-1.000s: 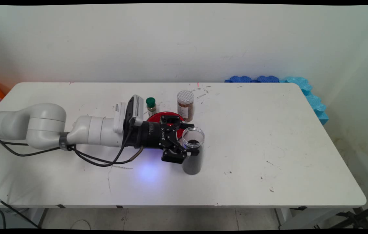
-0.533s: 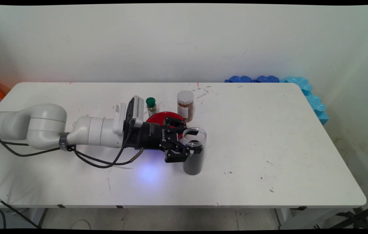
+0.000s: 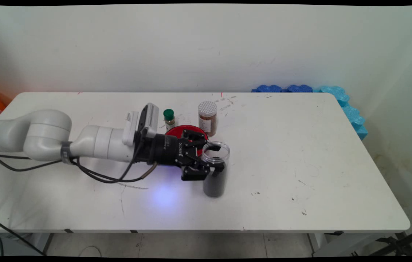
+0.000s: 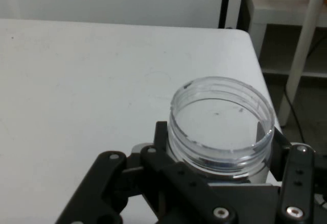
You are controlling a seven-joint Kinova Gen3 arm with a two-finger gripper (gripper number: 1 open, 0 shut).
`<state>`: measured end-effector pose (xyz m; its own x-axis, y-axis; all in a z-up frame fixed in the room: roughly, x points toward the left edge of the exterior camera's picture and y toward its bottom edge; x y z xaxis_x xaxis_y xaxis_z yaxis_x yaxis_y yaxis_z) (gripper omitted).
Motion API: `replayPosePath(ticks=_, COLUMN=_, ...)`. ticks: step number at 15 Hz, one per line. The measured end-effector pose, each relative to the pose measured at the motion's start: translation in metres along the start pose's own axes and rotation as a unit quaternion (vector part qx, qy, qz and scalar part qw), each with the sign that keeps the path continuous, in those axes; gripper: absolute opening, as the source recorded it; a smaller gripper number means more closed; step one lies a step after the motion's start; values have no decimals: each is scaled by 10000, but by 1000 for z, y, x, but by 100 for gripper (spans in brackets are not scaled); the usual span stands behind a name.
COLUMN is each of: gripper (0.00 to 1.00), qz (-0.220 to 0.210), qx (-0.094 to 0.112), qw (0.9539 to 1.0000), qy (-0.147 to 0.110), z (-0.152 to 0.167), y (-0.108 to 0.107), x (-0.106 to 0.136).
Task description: Pour the black seasoning powder in the red bowl
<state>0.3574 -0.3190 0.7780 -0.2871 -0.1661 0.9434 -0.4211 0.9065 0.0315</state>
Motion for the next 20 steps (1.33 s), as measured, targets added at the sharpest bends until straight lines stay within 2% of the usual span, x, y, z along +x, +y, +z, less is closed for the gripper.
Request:
replayPosePath(ticks=5, gripper=0, qz=-205, qx=-125, qw=9997, qy=71, z=-19, y=-3, x=20)
replayPosePath(ticks=6, gripper=0, qz=-233, qx=-124, qw=9996, qy=21, z=-22, y=-3, x=22)
replayPosePath(ticks=9, gripper=0, qz=-431, qx=-72, qw=9981, qy=-439, z=-36, y=-7, x=23)
replayPosePath(ticks=12, gripper=0, qz=-631, qx=-107, qw=9958, qy=-654, z=-52, y=-15, x=30)
replayPosePath(ticks=15, gripper=0, qz=-715, qx=-206, qw=9957, qy=-554, z=-66, y=-21, x=45)
replayPosePath(ticks=20, gripper=0, qz=-632, qx=-305, qw=9973, qy=-225, z=-92, y=-26, x=82)
